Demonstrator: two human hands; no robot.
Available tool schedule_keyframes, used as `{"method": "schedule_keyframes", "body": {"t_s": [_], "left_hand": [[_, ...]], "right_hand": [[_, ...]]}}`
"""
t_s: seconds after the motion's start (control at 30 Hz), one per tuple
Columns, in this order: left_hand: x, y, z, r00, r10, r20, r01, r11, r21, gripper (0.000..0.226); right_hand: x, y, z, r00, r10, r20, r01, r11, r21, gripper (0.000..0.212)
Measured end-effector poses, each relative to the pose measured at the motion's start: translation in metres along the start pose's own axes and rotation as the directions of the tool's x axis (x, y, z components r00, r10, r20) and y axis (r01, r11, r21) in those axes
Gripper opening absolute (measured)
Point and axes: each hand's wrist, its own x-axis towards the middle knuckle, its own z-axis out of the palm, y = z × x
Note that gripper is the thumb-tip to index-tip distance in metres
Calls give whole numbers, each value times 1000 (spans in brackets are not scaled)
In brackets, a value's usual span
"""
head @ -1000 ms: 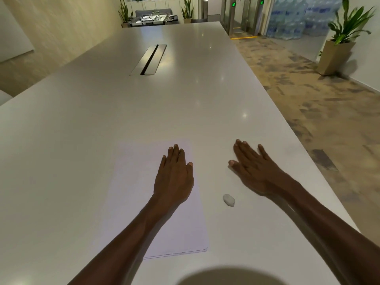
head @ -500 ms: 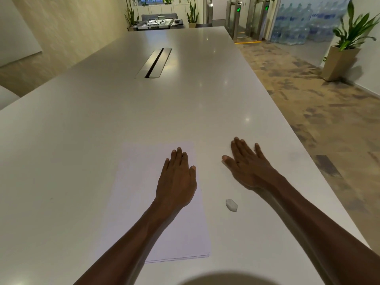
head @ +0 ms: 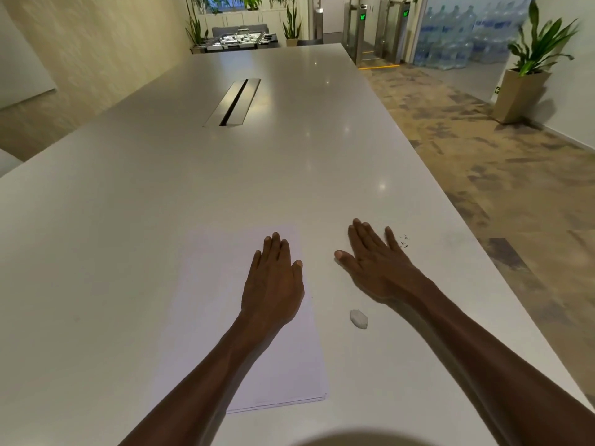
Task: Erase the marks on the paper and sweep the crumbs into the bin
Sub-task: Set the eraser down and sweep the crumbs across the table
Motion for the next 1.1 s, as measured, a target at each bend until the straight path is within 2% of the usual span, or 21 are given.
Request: {"method": "schedule_keyframes", "body": {"t_s": [0.27,0.33,0.4,0.5,0.7,0.77,0.83,0.9,1.03,1.1], "left_hand": [[1,-1,2,1000,-3,-6,4,1000,24,56],[2,-2,2,1000,-4,-6,4,1000,22,56],[2,-2,3,1000,-6,-6,6,1000,20,56],[2,-2,4,1000,-7,-12,7,1000,22,56],[1,-1,5,1000,-9,-18,9,1000,15,56],[1,-2,5,1000,-9,-21,9,1000,13,56],[2,-2,5,1000,-8,-16,8,1000,6,56],[1,-3,5,1000,-8,-18,8,1000,11,55],[1,-3,5,1000,-7,-24,8,1000,16,56],[2,-2,5,1000,-5,-20,6,1000,15,56]], "right_hand": [[-21,48,-11,980,197,-24,-198,979,-40,88],[-24,46,-12,985,157,-64,-159,987,-21,94],[-28,36,-10,996,30,-88,-33,999,-32,103],[-36,24,1,995,-104,-9,103,994,-45,114],[-38,48,-17,997,-64,41,68,992,-109,133],[-35,61,-21,1000,-10,29,12,997,-79,127],[-31,72,-20,999,51,0,-51,996,-78,107],[-29,76,-19,996,93,-18,-94,992,-83,98],[-21,58,-13,998,-31,-56,25,994,-106,113],[-14,48,-8,996,-78,-52,72,991,-112,108]]}}
